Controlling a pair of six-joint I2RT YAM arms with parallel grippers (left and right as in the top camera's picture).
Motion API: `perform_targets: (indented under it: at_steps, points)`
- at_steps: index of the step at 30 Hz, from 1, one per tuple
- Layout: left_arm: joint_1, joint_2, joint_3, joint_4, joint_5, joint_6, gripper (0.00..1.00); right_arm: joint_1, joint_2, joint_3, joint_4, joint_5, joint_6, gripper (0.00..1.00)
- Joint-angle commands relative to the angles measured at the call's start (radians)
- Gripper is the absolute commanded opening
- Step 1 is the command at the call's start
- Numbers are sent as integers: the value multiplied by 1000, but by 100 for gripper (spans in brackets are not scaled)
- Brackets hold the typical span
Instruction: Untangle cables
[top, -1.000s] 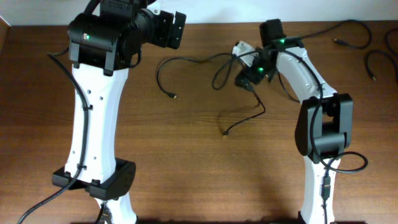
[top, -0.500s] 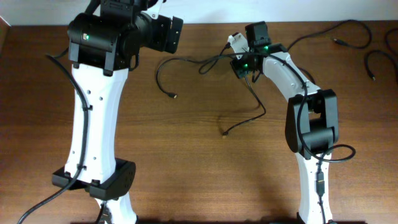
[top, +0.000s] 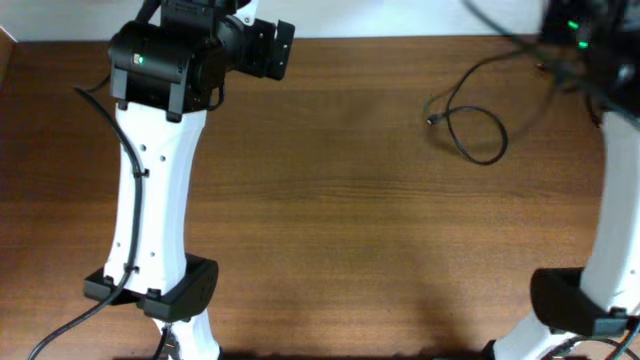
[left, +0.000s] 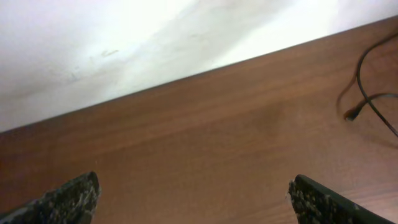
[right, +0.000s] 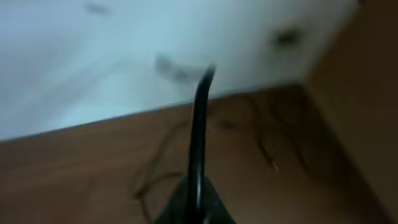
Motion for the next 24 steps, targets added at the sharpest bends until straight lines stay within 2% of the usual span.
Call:
perform_targets:
  at_steps: [1,2,3,4,5,8,14,17,21,22,24]
  points:
    - [7,-25,13,-13,-15,1,99,-130,5,-2,-129,30,263,4]
    - [7,-25,13,-17,-16,1,99,-161,5,-2,-159,41,326,4]
    - [7,-25,13,-18,-16,1,99,-207,5,-2,-217,90,520,4]
    - [7,-25,13,-19,-16,1,99,-246,5,-3,-299,158,790,4]
    - [7,-25,13,-20,-16,1,99,-283,5,-3,-378,201,1001,4]
    - [7,-25,13,-28,-16,1,99,-373,9,-37,-385,206,1116,4]
    - [7,-25,13,-30,-20,1,99,-463,11,-291,-374,252,1416,4]
    - [7,-25,13,-37,-38,1,99,-462,11,-475,-320,386,1495,4]
    - [7,-25,13,-55,-39,1,99,-462,17,-626,-153,423,1491,4]
    - [7,-25,13,-67,-39,1,99,-462,25,-628,-120,440,1469,4]
    - [7,-25,13,-74,-42,1,99,-475,40,-628,-4,438,1269,4]
